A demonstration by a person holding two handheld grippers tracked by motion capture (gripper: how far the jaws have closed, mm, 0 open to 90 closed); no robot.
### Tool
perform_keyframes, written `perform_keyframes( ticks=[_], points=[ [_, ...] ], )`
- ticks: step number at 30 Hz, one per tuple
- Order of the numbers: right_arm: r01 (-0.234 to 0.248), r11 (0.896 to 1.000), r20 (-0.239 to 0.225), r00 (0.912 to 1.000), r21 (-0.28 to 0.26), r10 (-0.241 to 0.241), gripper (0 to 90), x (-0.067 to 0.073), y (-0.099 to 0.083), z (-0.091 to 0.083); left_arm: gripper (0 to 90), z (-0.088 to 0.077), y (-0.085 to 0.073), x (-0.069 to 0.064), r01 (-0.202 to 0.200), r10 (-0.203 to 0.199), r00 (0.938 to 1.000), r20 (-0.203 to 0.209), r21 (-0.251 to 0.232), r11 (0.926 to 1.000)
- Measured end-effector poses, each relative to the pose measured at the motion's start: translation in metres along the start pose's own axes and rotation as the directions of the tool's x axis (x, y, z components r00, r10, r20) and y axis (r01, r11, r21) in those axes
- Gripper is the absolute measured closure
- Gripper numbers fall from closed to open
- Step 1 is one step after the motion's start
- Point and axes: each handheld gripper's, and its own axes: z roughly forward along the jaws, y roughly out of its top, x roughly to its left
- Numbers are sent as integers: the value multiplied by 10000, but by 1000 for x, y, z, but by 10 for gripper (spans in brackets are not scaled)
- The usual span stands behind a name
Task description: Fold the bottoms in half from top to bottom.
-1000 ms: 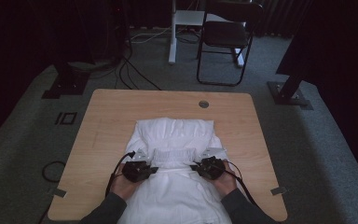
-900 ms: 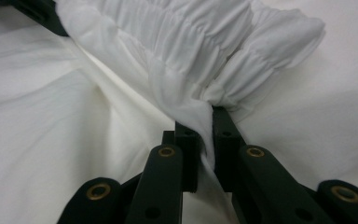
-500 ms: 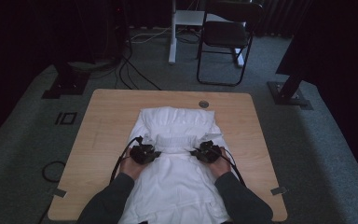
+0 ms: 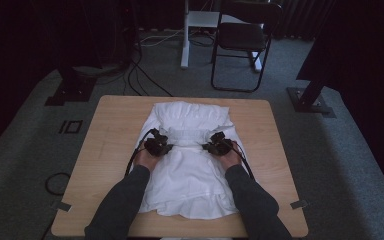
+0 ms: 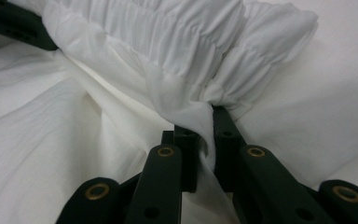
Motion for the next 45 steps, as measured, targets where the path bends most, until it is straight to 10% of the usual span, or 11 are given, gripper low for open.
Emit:
perform_keyframes(
  ticks=[5, 13, 17, 25, 26, 28, 35, 37, 39, 41, 45],
  points=[
    [245, 9935, 83, 9997, -1113, -237, 839, 6, 14, -36, 858, -41, 15, -5, 58, -36, 9998, 174, -1279, 9918],
    [982, 9412, 377, 9951, -3232, -909, 838, 31, 36, -121, 857, -120, 31, -32, -475, 646, 9972, 372, -3506, 9353],
    [1277, 9511, 307, 9918, -2813, -1241, 834, 41, 17, -124, 849, -117, 10, -44, -585, 867, 9934, 754, -3173, 9465],
    [753, 9916, -243, 9966, -1055, -782, 829, 44, -41, -84, 788, -60, -42, -53, 226, 54, 9819, 1894, -1451, 9892],
    [745, 9939, -242, 9968, -815, -767, 825, 44, -46, -78, 788, -36, -57, -53, 283, -235, 9786, 2043, -207, 9994],
    [84, 10000, -296, 9995, 13, -84, 655, 41, -62, -61, 631, -34, -60, -49, 774, -675, 9678, 2426, -314, 9965],
    [-155, 9992, -373, 9992, -374, 141, 364, 35, -51, -86, 532, -73, -48, -36, 996, -659, 9750, 2124, -1523, 9833],
    [-259, 9945, -430, 9988, -1013, 216, 412, 30, -46, -99, 619, -80, -42, -25, 1150, -808, 9778, 1935, -1730, 9782],
    [-403, 9896, -81, 9992, -1379, 395, 620, 25, -39, -106, 899, -79, -34, -17, 1269, -1017, 9809, 1657, -1490, 9807],
    [-804, 9852, 170, 9963, -1517, 840, 807, 16, -30, -104, 900, -67, -23, -10, 1353, -1161, 9810, 1555, -1192, 9836],
    [-726, 9955, 974, 9922, -607, 783, 828, 4, -17, -68, 900, -37, -11, -11, 1303, -1156, 9786, 1703, -776, 9884]
  ],
)
